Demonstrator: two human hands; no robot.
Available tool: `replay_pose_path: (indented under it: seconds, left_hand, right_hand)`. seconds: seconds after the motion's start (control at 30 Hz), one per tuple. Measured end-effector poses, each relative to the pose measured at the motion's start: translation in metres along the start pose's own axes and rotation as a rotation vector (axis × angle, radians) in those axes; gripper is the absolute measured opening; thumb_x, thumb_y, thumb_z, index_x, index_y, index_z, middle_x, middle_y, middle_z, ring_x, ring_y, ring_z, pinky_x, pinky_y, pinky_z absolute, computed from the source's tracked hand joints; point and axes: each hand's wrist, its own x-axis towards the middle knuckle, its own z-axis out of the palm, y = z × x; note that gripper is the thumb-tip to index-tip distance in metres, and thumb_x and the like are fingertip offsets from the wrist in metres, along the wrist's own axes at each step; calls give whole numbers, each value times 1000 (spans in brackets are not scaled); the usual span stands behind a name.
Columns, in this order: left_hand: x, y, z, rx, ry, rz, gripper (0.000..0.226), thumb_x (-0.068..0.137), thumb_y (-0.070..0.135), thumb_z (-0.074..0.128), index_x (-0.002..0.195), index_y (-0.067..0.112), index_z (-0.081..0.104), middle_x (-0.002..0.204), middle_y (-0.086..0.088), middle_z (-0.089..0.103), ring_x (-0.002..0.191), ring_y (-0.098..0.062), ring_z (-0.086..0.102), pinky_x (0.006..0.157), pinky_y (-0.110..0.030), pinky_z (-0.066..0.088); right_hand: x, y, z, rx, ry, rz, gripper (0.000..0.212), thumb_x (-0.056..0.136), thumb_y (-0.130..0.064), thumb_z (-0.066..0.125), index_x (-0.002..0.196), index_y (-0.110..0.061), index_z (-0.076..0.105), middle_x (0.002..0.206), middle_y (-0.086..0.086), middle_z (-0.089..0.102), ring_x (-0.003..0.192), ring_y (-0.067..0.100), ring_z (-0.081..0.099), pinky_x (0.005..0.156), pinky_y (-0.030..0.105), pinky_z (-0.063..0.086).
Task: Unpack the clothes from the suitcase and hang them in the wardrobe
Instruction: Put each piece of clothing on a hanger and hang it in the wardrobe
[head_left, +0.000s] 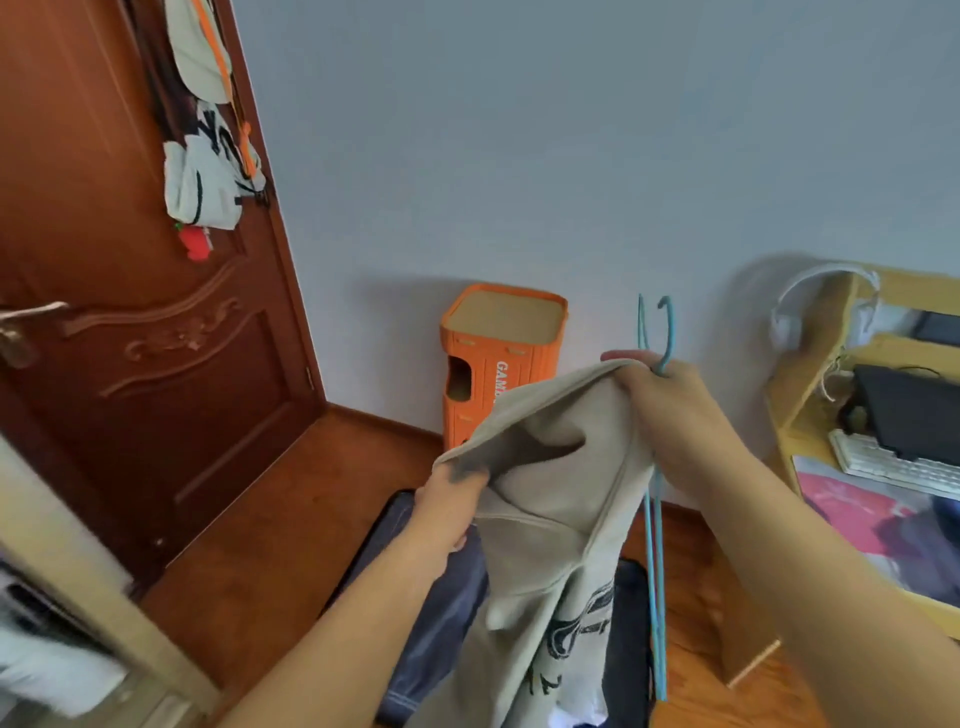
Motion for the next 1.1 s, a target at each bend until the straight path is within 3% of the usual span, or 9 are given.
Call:
replay_pose_path:
  seconds: [0.07,0.2,0.37,0.5,0.7,0.83,0.9,1.03,1.1]
  left_hand:
    - [-5,-10,7,192,-68,-105,65,85,66,55,142,37,44,134,-19,55,111,-37,63,88,-44,56]
    - [-18,-19,21,245,-394,-455,86,84,81,44,142,18,40,105,-13,59,65,-26,65,73,-43,61]
    - [-6,-44,45,69,-639,-578,51,101,42,52,143,16,39,152,-15,42,112,-43,65,82,-53,60]
    - [-10,-59,63,-53,-473,-485,19,104,12,45,117,12,58,105,-13,72,92,-30,70,74,-46,63]
    - [-2,-69,31,-873,-164,-543,34,95,-14,35,117,-5,59,102,-23,68,92,-35,68,66,-47,61]
    - [-9,-37,-2,-640,-137,-330,15,80,1,51,89,9,60,69,-5,59,55,-16,54,54,-26,43]
    - [-12,-13,-8,-572,-170,-220,18,64,6,55,81,10,59,70,-5,57,59,-18,55,55,-27,44]
    - [-10,19,-7,-588,-284,-117,51,74,14,77,119,-4,60,108,-21,63,107,-36,66,101,-48,53]
    - [-8,26,-7,-513,-249,-51,52,77,-4,75,124,9,54,117,-19,61,109,-35,63,104,-50,51]
  right_hand:
    - [2,-1,10,49,-15,69,28,94,-15,46,94,-20,74,93,9,74,94,28,69,88,46,57]
    - [-1,-1,27,66,4,108,26,97,-13,46,91,-18,71,98,15,72,99,33,67,92,49,55]
    - [-7,1,34,97,10,101,27,98,-15,47,94,-21,72,96,10,73,96,28,68,92,50,55]
    - [-10,9,21,107,66,105,29,96,-13,46,91,-22,74,95,8,74,96,26,69,93,48,56]
    - [-13,42,-33,41,278,128,33,96,-7,46,89,-26,72,93,5,70,96,23,65,85,40,55]
    - [-22,90,-64,-244,284,161,29,90,-6,51,84,-26,72,95,11,73,96,32,65,78,42,52]
    - [-28,105,-64,-329,205,145,26,90,-8,55,96,-22,76,96,7,74,97,28,66,80,40,50]
    - [-42,116,-57,-337,135,109,30,91,-11,56,108,-26,76,105,1,74,104,19,64,88,35,51]
    - [-50,124,-59,-227,75,154,28,94,-9,56,105,-25,77,104,2,73,100,21,67,86,41,57]
